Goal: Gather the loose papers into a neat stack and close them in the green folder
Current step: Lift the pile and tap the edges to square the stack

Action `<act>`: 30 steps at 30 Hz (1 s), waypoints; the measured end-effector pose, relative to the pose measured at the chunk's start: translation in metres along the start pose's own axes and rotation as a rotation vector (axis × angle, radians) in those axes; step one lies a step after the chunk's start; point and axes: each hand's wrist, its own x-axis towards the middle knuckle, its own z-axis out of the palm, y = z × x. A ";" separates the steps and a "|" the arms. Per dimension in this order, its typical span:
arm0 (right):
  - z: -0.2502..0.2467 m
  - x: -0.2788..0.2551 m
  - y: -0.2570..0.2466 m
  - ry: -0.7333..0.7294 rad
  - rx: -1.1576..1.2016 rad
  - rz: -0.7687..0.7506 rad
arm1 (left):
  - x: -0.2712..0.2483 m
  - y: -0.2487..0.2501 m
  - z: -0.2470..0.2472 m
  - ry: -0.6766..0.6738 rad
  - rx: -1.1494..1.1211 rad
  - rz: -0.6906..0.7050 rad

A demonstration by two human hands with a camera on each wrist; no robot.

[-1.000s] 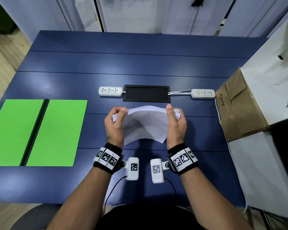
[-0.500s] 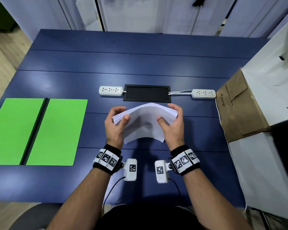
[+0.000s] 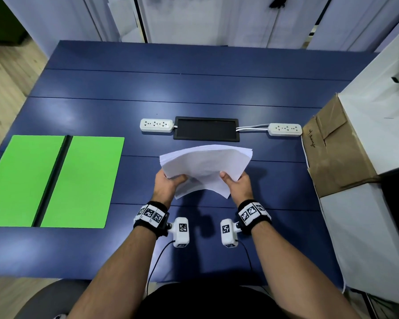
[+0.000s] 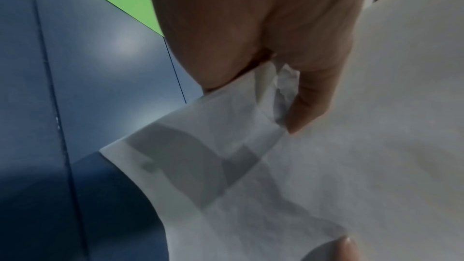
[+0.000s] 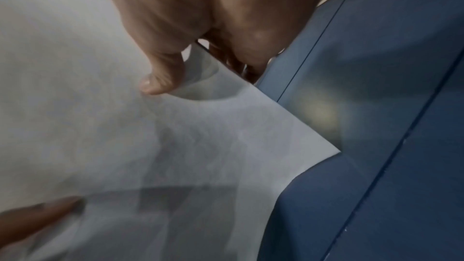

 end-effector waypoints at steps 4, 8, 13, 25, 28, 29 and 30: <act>0.000 0.002 0.001 -0.019 0.014 0.029 | 0.001 -0.004 -0.003 -0.090 0.047 -0.016; -0.003 0.003 0.003 -0.026 0.002 0.012 | 0.001 -0.010 -0.002 -0.084 0.068 -0.032; -0.008 0.002 0.009 -0.065 -0.047 0.005 | 0.003 -0.015 -0.002 -0.091 0.097 -0.022; -0.004 0.000 0.000 -0.064 -0.095 -0.024 | 0.007 -0.020 -0.006 -0.128 0.171 -0.061; -0.011 -0.004 -0.012 -0.134 -0.082 -0.039 | 0.002 -0.010 -0.011 -0.169 0.192 -0.095; -0.014 -0.007 -0.016 -0.167 -0.069 -0.040 | -0.003 -0.006 -0.013 -0.169 0.158 -0.114; -0.016 -0.011 -0.020 -0.201 -0.053 -0.037 | -0.009 -0.003 -0.016 -0.159 0.103 -0.130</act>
